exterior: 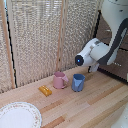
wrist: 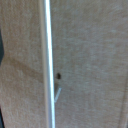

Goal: Please adjust your gripper to match the height of the lower drawer handle. Progress your gripper onward until it happens to touch the drawer handle. Now, firmly take hold of it with your gripper, then steadily retract it to swing the drawer wide open.

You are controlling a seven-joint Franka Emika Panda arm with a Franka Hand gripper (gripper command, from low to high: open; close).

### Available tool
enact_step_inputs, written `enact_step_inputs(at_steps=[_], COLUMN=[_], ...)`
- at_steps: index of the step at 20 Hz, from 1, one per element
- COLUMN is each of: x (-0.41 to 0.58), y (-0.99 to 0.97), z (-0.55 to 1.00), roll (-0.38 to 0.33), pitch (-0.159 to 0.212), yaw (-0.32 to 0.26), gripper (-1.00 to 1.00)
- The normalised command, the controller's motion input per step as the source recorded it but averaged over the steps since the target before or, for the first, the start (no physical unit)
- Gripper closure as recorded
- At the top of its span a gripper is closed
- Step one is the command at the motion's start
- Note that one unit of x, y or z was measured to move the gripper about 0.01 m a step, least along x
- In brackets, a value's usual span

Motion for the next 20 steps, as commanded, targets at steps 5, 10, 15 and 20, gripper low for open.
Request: enact_step_inputs(at_steps=[5, 10, 15, 20], x=[0.005, -0.014, 0.000, -0.081], y=[-0.57, -0.53, -0.27, -0.07], z=[0.02, 0.21, 0.01, 0.00], roll=[-0.008, -0.017, 0.048, 0.059], pitch=[-0.030, -0.052, 0.000, 0.002], yaw=[0.072, 0.009, 0.015, 0.000], gripper=[-1.00, -1.00, 1.00, 1.00])
